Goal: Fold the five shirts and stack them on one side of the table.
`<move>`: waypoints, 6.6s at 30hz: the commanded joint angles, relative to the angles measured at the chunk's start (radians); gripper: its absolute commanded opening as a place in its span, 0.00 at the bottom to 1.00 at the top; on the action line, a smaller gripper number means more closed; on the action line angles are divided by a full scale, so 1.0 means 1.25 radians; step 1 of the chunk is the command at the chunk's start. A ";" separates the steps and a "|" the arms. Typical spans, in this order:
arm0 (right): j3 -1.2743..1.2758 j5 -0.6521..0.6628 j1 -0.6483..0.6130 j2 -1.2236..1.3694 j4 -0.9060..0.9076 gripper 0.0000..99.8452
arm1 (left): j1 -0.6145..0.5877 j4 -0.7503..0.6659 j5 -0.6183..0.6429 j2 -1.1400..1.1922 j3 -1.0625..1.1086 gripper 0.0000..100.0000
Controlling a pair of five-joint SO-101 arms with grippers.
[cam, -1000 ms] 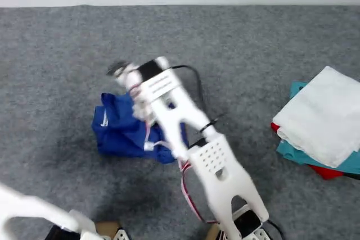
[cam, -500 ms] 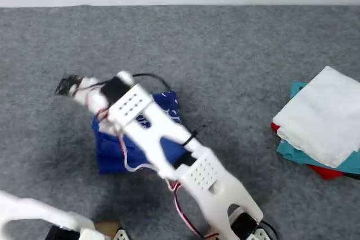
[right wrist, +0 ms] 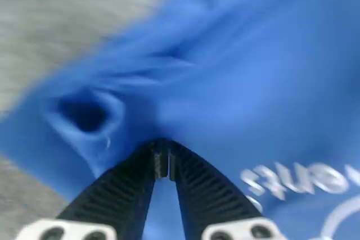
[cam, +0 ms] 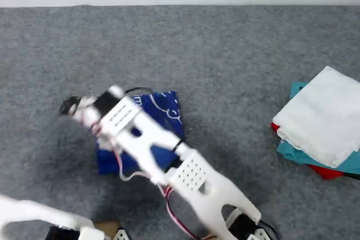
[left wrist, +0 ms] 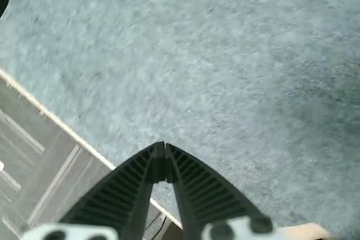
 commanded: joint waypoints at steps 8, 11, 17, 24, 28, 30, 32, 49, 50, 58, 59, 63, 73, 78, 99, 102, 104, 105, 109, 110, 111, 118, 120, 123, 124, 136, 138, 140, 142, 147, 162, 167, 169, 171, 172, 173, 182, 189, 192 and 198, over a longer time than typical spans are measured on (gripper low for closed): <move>-0.002 0.002 -0.063 -0.068 0.034 0.01 | -0.059 -0.039 -0.007 -0.022 -0.002 0.01; -0.002 0.006 -0.023 -0.143 0.033 0.01 | -0.056 -0.039 -0.007 -0.022 -0.002 0.01; -0.005 0.009 0.091 -0.213 -0.003 0.01 | -0.056 -0.038 -0.006 -0.022 -0.002 0.01; -0.005 0.005 0.163 -0.159 -0.239 0.01 | -0.055 -0.033 -0.004 -0.022 -0.002 0.01; -0.005 0.004 0.196 -0.095 -0.310 0.01 | -0.055 -0.033 -0.004 -0.022 -0.002 0.01; -0.005 0.004 0.223 -0.060 -0.326 0.01 | -0.055 -0.032 -0.004 -0.022 -0.002 0.01; -0.005 0.004 0.251 -0.020 -0.342 0.01 | -0.055 -0.032 -0.004 -0.022 -0.002 0.01; -0.005 0.005 0.164 -0.101 -0.321 0.01 | -0.054 -0.033 -0.004 -0.022 0.008 0.01; -0.005 0.007 0.143 -0.100 -0.325 0.01 | -0.054 -0.033 -0.004 -0.022 0.008 0.01; -0.005 0.025 0.126 0.021 -0.489 0.01 | -0.056 -0.032 -0.004 -0.022 0.008 0.01; -0.005 0.041 0.138 0.037 -0.514 0.01 | -0.056 -0.031 -0.004 -0.022 0.008 0.01; -0.056 0.048 0.161 0.055 -0.533 0.01 | -0.055 -0.023 -0.004 -0.022 0.008 0.01; -0.357 0.043 0.109 0.058 -0.236 0.01 | -0.055 -0.026 -0.006 -0.022 0.008 0.01; -0.396 0.042 0.118 0.053 -0.105 0.01 | -0.054 -0.025 -0.006 -0.022 0.008 0.01; 0.098 -0.306 0.207 -0.299 0.034 0.01 | -0.021 0.007 -0.005 -0.023 0.008 0.01; 0.191 -0.387 0.215 -0.344 0.033 0.08 | -0.021 0.007 -0.004 -0.023 0.008 0.01; 0.228 -0.427 0.229 -0.348 0.031 0.15 | -0.021 0.007 -0.004 -0.023 0.009 0.01; 0.238 -0.449 0.236 -0.342 0.030 0.19 | -0.021 0.007 -0.004 -0.023 0.009 0.01; 0.236 -0.504 0.244 -0.287 0.013 0.33 | -0.021 0.007 -0.004 -0.023 0.009 0.01; 0.236 -0.522 0.244 -0.269 -0.001 0.36 | -0.022 0.007 -0.004 -0.023 0.009 0.01; 0.236 -0.535 0.244 -0.253 -0.018 0.37 | -0.022 0.007 -0.004 -0.023 0.012 0.01; 0.236 -0.547 0.244 -0.154 -0.116 0.37 | -0.027 0.001 -0.007 -0.023 0.068 0.01; 0.236 -0.549 0.244 -0.127 -0.118 0.37 | -0.027 0.001 -0.007 -0.023 0.068 0.01; 0.236 -0.550 0.242 -0.084 -0.109 0.37 | -0.026 -0.014 -0.006 -0.023 0.067 0.01; 0.236 -0.550 0.242 -0.072 -0.106 0.36 | -0.026 -0.020 -0.006 -0.023 0.067 0.01; 0.236 -0.410 0.224 -0.053 -0.020 0.02 | -0.026 -0.027 -0.007 -0.023 0.067 0.01; 0.218 -0.400 0.229 -0.067 0.021 0.01 | -0.022 -0.027 -0.007 -0.023 0.067 0.01; 0.212 -0.377 0.242 -0.089 0.034 0.01 | -0.021 -0.027 -0.007 -0.023 0.066 0.01; 0.215 -0.350 0.266 -0.128 0.033 0.01 | -0.021 -0.027 -0.007 -0.023 0.064 0.01; 0.215 -0.204 0.355 -0.235 0.033 0.01 | -0.021 -0.027 -0.009 -0.023 0.063 0.01; 0.210 0.538 0.516 -0.228 -0.255 0.01 | -0.020 -0.056 -0.028 -0.023 0.068 0.01; 0.210 0.524 0.488 -0.197 -0.315 0.07 | -0.020 -0.061 -0.031 -0.023 0.067 0.01; 0.210 0.435 0.490 -0.211 -0.317 0.14 | -0.020 -0.061 -0.032 -0.023 0.067 0.01; 0.210 0.325 0.494 -0.225 -0.319 0.19 | -0.020 -0.070 -0.032 -0.023 0.068 0.01; 0.210 0.280 0.499 -0.234 -0.317 0.21 | -0.020 -0.074 -0.032 -0.023 0.068 0.01; 0.210 0.242 0.501 -0.246 -0.317 0.21 | -0.020 -0.077 -0.032 -0.023 0.068 0.01; 0.210 -0.152 0.519 -0.388 -0.209 0.21 | -0.020 -0.077 -0.032 -0.022 0.068 0.01; 0.210 -0.446 0.516 -0.422 -0.004 0.21 | -0.022 -0.072 -0.052 -0.023 0.068 0.01; 0.217 -0.601 0.519 -0.424 0.034 0.21 | -0.026 -0.059 -0.053 -0.023 0.068 0.01; 0.243 -0.745 0.489 -0.419 0.031 0.22 | -0.022 -0.043 -0.053 -0.023 0.068 0.01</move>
